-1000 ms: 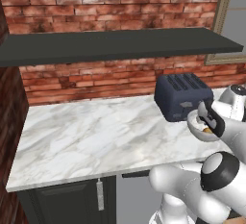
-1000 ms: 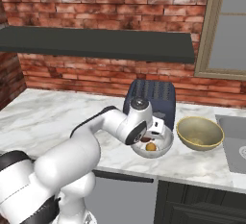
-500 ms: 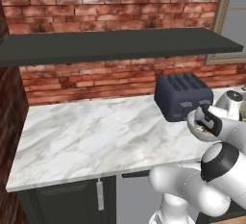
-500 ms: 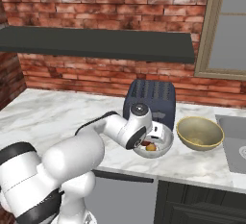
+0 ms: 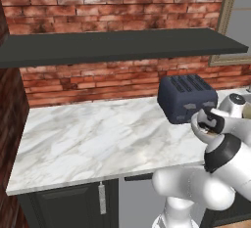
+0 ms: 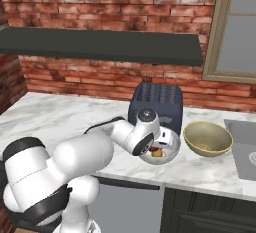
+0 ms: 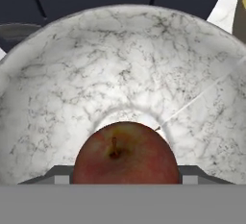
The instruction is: Pick the apples from the cabinet and place them in one bowl. Pick the tangerine from the sink and place it in the other bowl.
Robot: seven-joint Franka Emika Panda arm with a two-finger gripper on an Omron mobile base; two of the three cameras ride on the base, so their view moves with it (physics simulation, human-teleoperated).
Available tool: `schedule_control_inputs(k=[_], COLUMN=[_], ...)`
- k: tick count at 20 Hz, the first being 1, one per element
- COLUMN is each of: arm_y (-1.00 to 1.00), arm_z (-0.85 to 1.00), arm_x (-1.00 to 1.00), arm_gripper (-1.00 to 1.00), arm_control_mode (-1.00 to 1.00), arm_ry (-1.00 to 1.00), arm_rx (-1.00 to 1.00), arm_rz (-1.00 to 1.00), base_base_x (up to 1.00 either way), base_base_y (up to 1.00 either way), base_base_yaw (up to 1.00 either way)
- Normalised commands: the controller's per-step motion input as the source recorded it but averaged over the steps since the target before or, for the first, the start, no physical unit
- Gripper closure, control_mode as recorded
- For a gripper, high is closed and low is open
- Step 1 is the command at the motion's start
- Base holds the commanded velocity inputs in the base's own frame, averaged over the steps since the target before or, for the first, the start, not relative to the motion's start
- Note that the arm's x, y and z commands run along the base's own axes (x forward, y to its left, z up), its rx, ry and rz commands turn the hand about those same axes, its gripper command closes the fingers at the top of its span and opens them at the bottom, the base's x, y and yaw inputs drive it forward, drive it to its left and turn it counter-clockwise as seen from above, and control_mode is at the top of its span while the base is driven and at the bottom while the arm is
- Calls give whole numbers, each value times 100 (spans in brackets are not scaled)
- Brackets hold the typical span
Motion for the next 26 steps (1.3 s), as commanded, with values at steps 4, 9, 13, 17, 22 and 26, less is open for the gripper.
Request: schedule_control_inputs(k=[4, 9, 13, 17, 22, 26], arm_y=[-16, -7, 0, 0, 0, 0], arm_z=[-10, -14, -25, -31, 0, 0], arm_x=[23, 12, 0, 1, 0, 0], arm_gripper=[100, 100, 100, 100, 100, -100], arm_control_mode=[-100, -100, -100, -100, -100, -100], arm_ry=[0, 0, 0, 0, 0, 0], arm_rx=[0, 0, 0, 0, 0, 0], arm_rz=[0, 0, 0, 0, 0, 0], base_base_x=[0, 0, 0, 0, 0, 0], base_base_y=[0, 0, 0, 0, 0, 0], base_base_yaw=[0, 0, 0, 0, 0, 0])
